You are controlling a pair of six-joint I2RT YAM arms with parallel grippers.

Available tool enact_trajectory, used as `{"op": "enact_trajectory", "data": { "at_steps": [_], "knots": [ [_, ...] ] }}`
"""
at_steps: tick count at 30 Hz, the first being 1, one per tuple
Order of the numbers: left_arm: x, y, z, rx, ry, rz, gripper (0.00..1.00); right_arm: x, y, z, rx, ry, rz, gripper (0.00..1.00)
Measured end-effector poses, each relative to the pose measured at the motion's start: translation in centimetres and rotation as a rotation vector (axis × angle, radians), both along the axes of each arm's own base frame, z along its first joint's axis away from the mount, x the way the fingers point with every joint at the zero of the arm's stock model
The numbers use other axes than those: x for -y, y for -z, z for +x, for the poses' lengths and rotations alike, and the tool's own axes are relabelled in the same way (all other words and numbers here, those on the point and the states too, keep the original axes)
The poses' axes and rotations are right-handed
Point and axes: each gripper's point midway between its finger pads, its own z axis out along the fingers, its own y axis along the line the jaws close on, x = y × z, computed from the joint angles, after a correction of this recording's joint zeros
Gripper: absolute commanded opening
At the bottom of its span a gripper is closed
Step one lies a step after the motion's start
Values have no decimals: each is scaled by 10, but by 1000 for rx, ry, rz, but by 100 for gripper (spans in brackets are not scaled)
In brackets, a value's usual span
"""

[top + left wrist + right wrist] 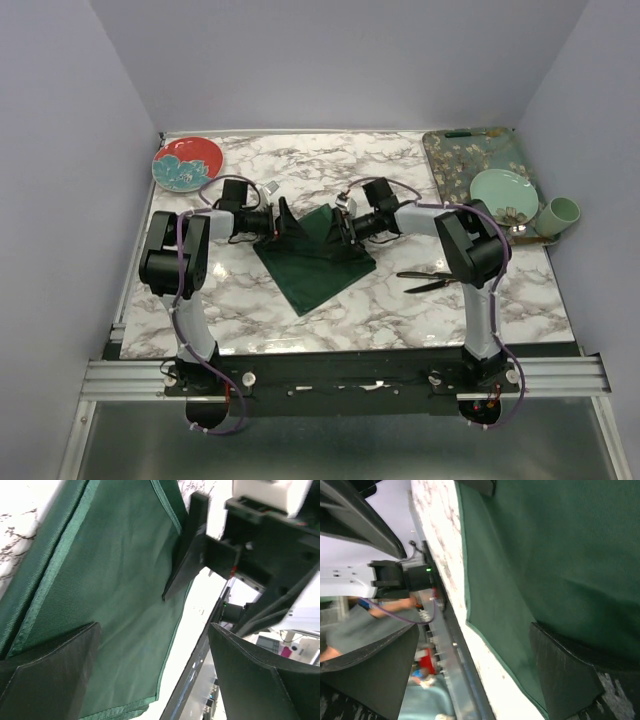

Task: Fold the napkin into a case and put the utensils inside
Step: Smooth out the upper triangle-folded napkin at the center of the board.

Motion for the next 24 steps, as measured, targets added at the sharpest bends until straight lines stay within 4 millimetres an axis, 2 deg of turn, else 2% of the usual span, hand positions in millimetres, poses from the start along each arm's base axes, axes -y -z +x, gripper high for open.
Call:
{"op": "enact_trajectory", "data": {
  "at_steps": [5, 24],
  "knots": [
    [-5, 1, 1, -13, 6, -47, 99, 11, 9, -4, -62, 18, 2, 100],
    [-23, 1, 3, -64, 16, -195, 99, 39, 11, -2, -122, 56, 26, 100]
  ]
}}
